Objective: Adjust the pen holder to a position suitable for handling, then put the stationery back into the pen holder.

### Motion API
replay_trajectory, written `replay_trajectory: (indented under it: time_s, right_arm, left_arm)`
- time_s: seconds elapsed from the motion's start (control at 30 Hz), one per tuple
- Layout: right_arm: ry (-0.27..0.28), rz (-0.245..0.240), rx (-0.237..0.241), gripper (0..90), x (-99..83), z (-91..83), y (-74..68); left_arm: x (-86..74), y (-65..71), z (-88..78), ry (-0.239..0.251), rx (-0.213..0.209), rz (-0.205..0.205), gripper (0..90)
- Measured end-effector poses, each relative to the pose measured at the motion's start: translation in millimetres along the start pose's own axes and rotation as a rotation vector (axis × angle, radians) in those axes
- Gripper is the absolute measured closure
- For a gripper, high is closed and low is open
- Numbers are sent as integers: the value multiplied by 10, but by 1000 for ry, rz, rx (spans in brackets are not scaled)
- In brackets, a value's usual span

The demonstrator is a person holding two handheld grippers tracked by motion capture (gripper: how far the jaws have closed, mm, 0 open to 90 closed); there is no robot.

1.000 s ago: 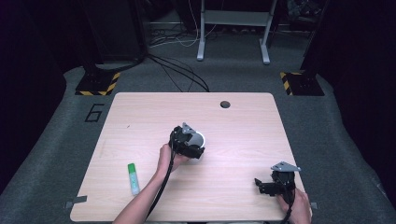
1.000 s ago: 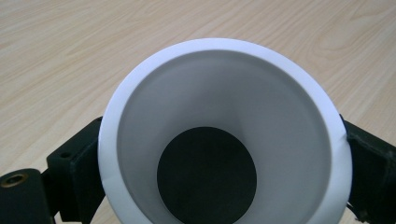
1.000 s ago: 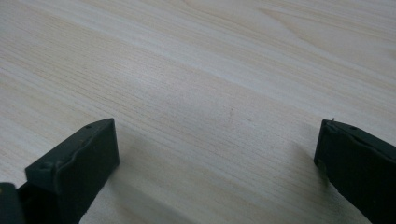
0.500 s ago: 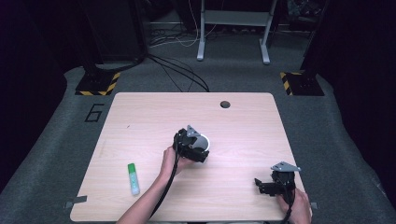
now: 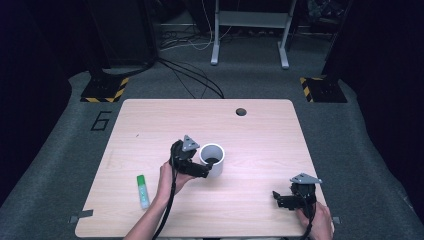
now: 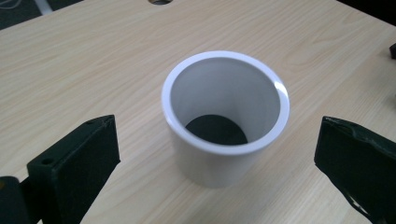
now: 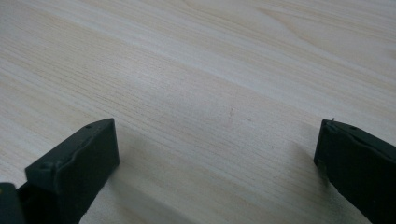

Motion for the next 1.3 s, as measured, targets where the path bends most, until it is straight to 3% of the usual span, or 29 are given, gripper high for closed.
replay_trajectory:
  time_s: [0.1,0.2,0.4,0.57,0.8,0.97,1.27,1.3]
  right_arm:
    - [1,-2,-1,0,0,1,1]
    - [0,-1,0,0,0,0,0]
    - [0,-1,0,0,1,0,1]
    - [0,0,0,0,0,0,0]
    - [0,0,0,0,0,0,-1]
    - [0,0,-1,0,0,0,-1]
    - [1,-1,-1,0,0,0,-1]
    - [1,-2,-1,0,0,1,1]
  left_arm:
    - [-97,-16,-122,12,20,-23,3]
    - [-228,-51,-291,39,41,-80,3]
    - [-474,-86,-556,62,125,-95,3]
    - [-704,-108,-700,48,163,-130,4]
    - [-1013,-72,-792,56,215,-187,4]
    - [-1256,-77,-813,33,253,-216,4]
    - [-1529,-95,-839,17,306,-270,4]
    - [-1569,-100,-837,34,319,-282,5]
Point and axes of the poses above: each handheld gripper's, and its own axes: z roughly forward along the jaws, x roughly out of its top, y roughly to its right, the point moved 1 cm from there along z, roughly forward along the jaws, and after that the axes turned 10 degrees about -x, right-handed, at the moved point
